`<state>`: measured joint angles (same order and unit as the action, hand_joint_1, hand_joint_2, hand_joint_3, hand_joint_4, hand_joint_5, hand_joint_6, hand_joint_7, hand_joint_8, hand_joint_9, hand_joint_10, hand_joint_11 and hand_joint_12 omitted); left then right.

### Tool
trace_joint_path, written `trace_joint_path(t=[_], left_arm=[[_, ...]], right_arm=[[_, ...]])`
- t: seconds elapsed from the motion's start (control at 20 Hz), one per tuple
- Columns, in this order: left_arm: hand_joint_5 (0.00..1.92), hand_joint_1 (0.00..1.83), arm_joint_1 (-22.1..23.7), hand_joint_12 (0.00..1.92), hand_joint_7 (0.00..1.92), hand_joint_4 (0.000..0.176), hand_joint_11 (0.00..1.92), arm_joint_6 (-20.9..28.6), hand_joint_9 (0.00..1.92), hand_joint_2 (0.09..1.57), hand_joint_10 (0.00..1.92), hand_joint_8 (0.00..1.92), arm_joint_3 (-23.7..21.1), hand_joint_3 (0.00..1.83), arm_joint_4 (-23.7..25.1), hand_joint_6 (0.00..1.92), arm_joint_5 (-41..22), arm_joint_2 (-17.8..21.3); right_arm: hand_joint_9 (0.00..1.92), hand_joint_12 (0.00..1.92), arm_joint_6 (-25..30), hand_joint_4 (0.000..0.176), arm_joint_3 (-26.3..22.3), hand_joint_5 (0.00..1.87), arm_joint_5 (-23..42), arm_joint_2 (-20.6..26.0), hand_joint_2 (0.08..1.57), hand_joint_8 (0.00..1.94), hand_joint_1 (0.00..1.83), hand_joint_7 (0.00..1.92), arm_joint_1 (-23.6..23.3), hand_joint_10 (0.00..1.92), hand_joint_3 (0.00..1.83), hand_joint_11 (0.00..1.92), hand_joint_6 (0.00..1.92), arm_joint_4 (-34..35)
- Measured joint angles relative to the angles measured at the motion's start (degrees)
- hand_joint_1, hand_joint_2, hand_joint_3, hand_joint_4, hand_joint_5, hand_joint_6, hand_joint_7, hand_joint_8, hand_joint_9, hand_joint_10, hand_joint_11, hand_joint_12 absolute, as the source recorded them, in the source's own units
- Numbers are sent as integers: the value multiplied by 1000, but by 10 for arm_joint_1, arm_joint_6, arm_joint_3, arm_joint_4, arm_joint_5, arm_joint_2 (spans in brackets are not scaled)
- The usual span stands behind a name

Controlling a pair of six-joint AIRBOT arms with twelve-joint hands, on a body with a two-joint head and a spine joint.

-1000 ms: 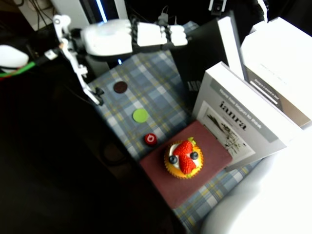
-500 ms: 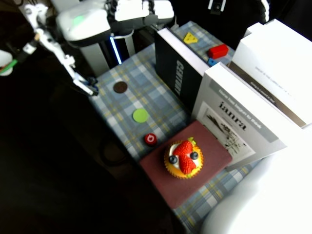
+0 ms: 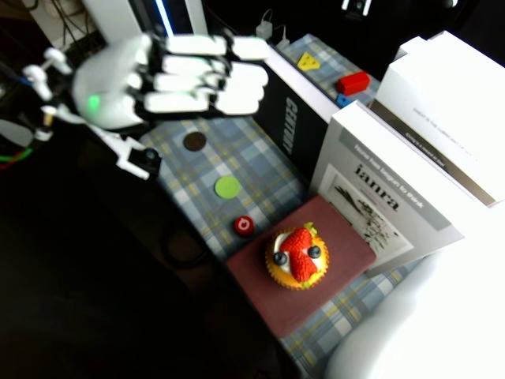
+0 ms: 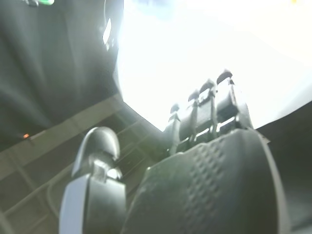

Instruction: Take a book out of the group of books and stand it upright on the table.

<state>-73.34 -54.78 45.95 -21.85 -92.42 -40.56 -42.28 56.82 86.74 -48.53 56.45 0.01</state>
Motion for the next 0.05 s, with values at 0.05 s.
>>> trace_joint_path(t=[0.05], left_arm=[[219, 193, 12, 25, 184, 122, 105, 6, 175, 1326, 0, 0, 2, 14, 7, 16, 5, 0]], right_arm=[[423, 75, 0, 0, 0, 410, 2, -1, 1237, 5, 514, 455, 0, 15, 0, 337, 9, -12]])
